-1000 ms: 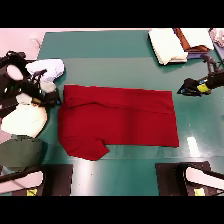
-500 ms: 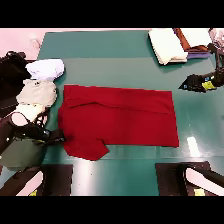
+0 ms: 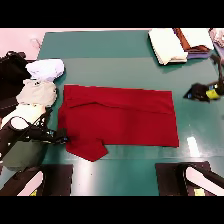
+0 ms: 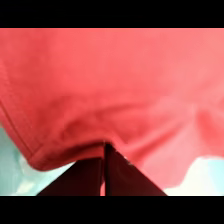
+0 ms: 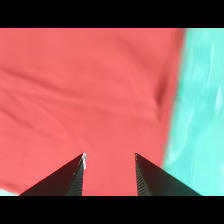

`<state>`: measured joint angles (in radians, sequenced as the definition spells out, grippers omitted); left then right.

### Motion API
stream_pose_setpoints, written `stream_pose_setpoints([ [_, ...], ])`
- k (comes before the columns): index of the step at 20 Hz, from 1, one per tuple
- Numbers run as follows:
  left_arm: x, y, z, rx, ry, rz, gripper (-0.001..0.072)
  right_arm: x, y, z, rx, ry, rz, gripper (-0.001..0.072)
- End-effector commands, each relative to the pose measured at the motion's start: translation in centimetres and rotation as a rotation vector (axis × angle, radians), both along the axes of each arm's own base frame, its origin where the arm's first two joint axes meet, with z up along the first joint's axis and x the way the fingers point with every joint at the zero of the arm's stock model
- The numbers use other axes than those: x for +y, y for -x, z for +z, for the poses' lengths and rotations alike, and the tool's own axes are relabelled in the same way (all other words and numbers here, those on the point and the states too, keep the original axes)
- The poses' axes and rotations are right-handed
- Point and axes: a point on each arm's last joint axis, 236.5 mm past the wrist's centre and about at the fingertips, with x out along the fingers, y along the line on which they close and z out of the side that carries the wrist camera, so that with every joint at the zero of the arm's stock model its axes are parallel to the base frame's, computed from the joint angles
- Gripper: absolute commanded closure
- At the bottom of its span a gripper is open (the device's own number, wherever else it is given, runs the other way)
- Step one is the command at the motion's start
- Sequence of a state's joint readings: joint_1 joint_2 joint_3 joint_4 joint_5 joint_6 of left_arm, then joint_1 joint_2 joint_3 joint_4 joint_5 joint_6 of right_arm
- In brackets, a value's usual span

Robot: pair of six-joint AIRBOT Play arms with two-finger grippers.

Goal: Fold the shirts.

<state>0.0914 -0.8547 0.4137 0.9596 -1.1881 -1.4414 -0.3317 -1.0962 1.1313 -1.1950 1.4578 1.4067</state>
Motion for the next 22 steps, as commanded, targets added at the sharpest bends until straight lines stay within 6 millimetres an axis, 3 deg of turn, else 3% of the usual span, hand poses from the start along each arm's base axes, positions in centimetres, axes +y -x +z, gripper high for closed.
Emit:
stream_pose_setpoints([
  [1,-0.4,-1.2,1.9,-0.052,0.018,-0.040,0.0686,-3.0,7.7,-6.2,0.254,-0.011,-0.115,0.0230],
  [3,-0.2,-2.3,2.7,-0.091,0.012,-0.037,0.0686,-2.8,12.6,-10.4,0.407,-0.089,-0.204,0.0206],
  [6,-0.1,-3.4,3.6,-0.130,0.006,-0.030,0.0686,0.2,16.7,-14.1,0.544,-0.223,-0.235,0.0264],
  [9,0.0,-3.5,3.7,-0.133,0.005,-0.029,0.0685,3.4,16.9,-15.5,0.569,-0.314,-0.210,0.0265],
  [11,-0.1,-3.5,3.7,-0.131,0.006,-0.031,0.0686,4.2,16.7,-16.2,0.569,-0.291,-0.164,0.0270],
  [12,-0.1,-3.4,3.7,-0.128,0.007,-0.033,0.0686,4.4,16.4,-16.2,0.560,-0.278,-0.142,0.0324],
  [16,-0.5,-1.8,3.8,-0.083,0.022,-0.080,0.0687,3.9,14.9,-14.2,0.470,-0.179,-0.048,0.0688],
  [19,0.0,-0.6,4.8,-0.099,-0.007,-0.102,0.0687,2.5,15.1,-11.1,0.399,-0.073,0.006,0.0695],
  [22,-0.5,1.6,7.4,-0.127,0.002,-0.096,0.0686,1.4,15.8,-8.5,0.335,0.014,0.022,0.0695],
])
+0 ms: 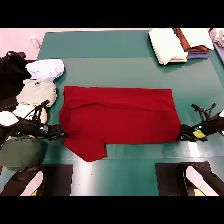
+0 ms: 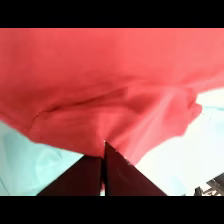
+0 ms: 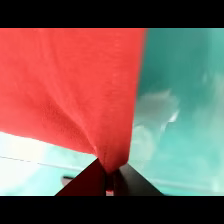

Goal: Fold the shirts.

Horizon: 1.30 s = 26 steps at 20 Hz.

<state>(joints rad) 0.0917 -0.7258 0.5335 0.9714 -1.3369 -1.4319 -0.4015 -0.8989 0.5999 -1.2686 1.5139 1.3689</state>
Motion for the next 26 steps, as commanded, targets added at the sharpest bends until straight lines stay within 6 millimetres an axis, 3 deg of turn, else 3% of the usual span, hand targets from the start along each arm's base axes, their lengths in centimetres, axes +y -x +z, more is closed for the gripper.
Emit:
stream_pose_setpoints([
  [1,-0.3,2.7,2.2,-0.005,0.003,-0.004,0.0686,-1.2,0.8,3.0,-0.075,0.099,0.040,0.0696],
  [4,-0.1,1.3,3.8,-0.074,0.000,0.039,0.0687,-1.9,-1.2,4.7,-0.186,0.150,-0.003,0.0696],
  [7,0.7,-3.6,5.6,-0.198,-0.021,0.080,0.0687,-2.8,-4.8,6.3,-0.266,0.168,-0.012,0.0696],
  [10,1.7,-9.2,6.4,-0.261,-0.045,0.094,0.0687,-2.2,-9.6,7.1,-0.326,0.156,0.034,0.0696],
  [15,2.8,-17.6,4.0,-0.250,-0.056,0.100,0.0685,-0.6,-17.4,6.4,-0.351,0.129,0.074,0.0696],
  [18,2.2,-21.1,2.5,-0.237,-0.003,0.129,0.0684,-0.2,-20.7,5.7,-0.361,0.118,0.084,0.0689],
  [19,2.1,-21.9,2.4,-0.236,0.009,0.136,0.0681,-0.1,-21.7,5.7,-0.366,0.097,0.071,0.0553],
  [20,2.2,-22.4,2.4,-0.240,0.010,0.141,0.0444,-0.2,-22.4,5.9,-0.374,0.074,0.054,0.0432],
  [21,2.3,-22.9,2.8,-0.251,0.010,0.155,0.0244,-0.5,-23.1,6.2,-0.386,0.044,0.039,0.0387],
  [22,2.3,-23.3,3.5,-0.270,0.011,0.153,0.0241,-1.0,-23.3,6.4,-0.398,0.017,0.020,0.0345],
  [24,2.2,-23.7,4.6,-0.289,0.013,0.138,0.0243,-2.7,-22.7,6.5,-0.395,-0.024,-0.017,0.0316],
  [25,2.0,-23.7,4.9,-0.290,0.021,0.135,0.0386,-3.8,-21.7,6.0,-0.368,-0.032,-0.027,0.0248],
  [26,1.7,-23.6,5.1,-0.287,0.034,0.130,0.0625,-4.8,-20.5,5.1,-0.333,-0.042,-0.050,0.0215],
])
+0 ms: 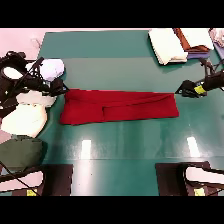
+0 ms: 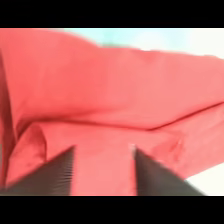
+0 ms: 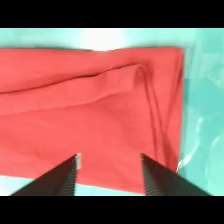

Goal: Fold the shirts.

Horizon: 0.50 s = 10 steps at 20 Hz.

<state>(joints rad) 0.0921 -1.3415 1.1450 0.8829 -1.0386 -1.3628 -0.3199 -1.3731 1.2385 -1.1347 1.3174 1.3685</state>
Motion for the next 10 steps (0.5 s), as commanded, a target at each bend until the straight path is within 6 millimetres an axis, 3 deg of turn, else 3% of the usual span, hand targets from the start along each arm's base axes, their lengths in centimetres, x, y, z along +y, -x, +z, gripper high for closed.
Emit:
stream_pose_setpoints([
  [1,-0.8,-0.6,0.9,-0.020,0.026,-0.022,0.0685,-2.9,2.4,-1.8,0.059,-0.079,-0.056,0.0178],
  [3,-2.3,-0.6,1.0,-0.035,0.023,-0.045,0.0685,-4.1,3.7,-4.0,0.087,-0.158,-0.120,0.0179],
  [5,-5.2,-0.5,1.2,-0.043,0.029,-0.068,0.0685,-4.2,4.6,-6.2,0.129,-0.271,-0.186,0.0185],
  [10,-13.4,-0.2,0.2,-0.059,0.038,-0.163,0.0686,-0.3,2.2,-9.6,0.146,-0.434,-0.171,0.0207],
])
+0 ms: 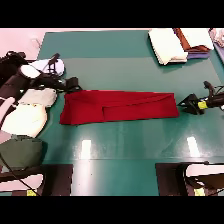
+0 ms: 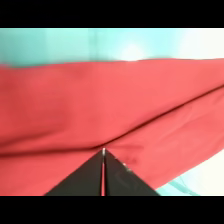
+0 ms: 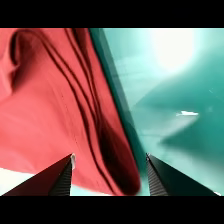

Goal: Fold the shirts.

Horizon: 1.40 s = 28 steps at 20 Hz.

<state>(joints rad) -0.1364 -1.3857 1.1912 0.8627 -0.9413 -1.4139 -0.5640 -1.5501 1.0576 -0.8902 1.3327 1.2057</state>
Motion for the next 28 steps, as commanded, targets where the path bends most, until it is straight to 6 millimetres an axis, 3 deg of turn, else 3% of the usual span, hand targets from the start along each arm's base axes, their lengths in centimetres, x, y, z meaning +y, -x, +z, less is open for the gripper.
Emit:
stream_pose_setpoints([
  [1,-5.9,0.1,-1.0,0.003,0.012,-0.061,0.0685,3.1,-2.0,-1.7,-0.020,-0.101,0.011,0.0221],
  [3,-9.1,-0.3,-1.9,0.014,0.013,-0.115,0.0685,5.1,-3.3,-1.6,-0.045,-0.086,0.086,0.0389],
  [4,-10.5,-0.6,-2.3,0.023,0.020,-0.128,0.0686,6.0,-4.0,-1.1,-0.070,-0.074,0.124,0.0556],
  [5,-12.0,-0.8,-2.7,0.024,0.020,-0.154,0.0685,6.5,-4.7,-0.2,-0.096,-0.068,0.158,0.0670],
  [8,-15.6,-0.9,-4.2,0.045,0.024,-0.200,0.0685,7.6,-6.2,4.8,-0.199,-0.050,0.243,0.0696],
  [12,-19.1,-0.9,-7.0,0.086,0.025,-0.235,0.0685,10.9,-7.8,15.5,-0.430,-0.055,0.306,0.0696],
  [15,-20.6,-0.2,-8.8,0.111,0.019,-0.260,0.0685,14.6,-7.5,22.2,-0.573,-0.042,0.362,0.0696],
  [19,-20.2,0.5,-10.4,0.138,-0.024,-0.285,0.0685,19.7,-6.2,27.8,-0.701,-0.036,0.470,0.0696],
  [23,-20.0,0.5,-10.3,0.149,-0.022,-0.276,0.0686,24.1,-5.1,30.3,-0.759,-0.063,0.543,0.0696],
  [25,-18.9,0.2,-9.0,0.159,-0.026,-0.295,0.0685,26.4,-4.6,31.1,-0.791,-0.078,0.567,0.0696],
  [28,-13.6,-2.4,-4.1,0.070,-0.127,-0.294,0.0685,30.4,-3.9,31.8,-0.835,-0.110,0.605,0.0696],
])
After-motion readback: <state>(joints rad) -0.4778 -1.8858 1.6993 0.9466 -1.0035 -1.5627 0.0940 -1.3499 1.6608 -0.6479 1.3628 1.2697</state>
